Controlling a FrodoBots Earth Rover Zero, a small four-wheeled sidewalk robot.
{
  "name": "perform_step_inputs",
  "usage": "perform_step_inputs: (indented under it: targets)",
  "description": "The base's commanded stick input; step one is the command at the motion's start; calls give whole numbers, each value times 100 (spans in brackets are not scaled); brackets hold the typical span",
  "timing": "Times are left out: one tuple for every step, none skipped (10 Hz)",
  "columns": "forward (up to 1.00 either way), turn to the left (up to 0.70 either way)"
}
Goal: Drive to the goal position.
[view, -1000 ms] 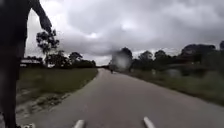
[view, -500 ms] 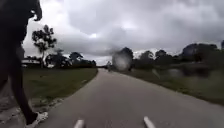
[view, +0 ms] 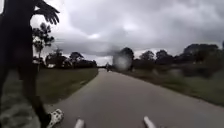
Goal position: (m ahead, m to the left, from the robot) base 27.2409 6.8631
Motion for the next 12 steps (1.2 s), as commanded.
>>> perform_step_inputs:
  targets:
    - [70, 0]
    - [70, 0]
    - [70, 0]
    - [70, 0]
    - [70, 0]
    - [70, 0]
    - [70, 0]
    - [70, 0]
    - [70, 0]
    - [70, 0]
    - [70, 0]
    - [70, 0]
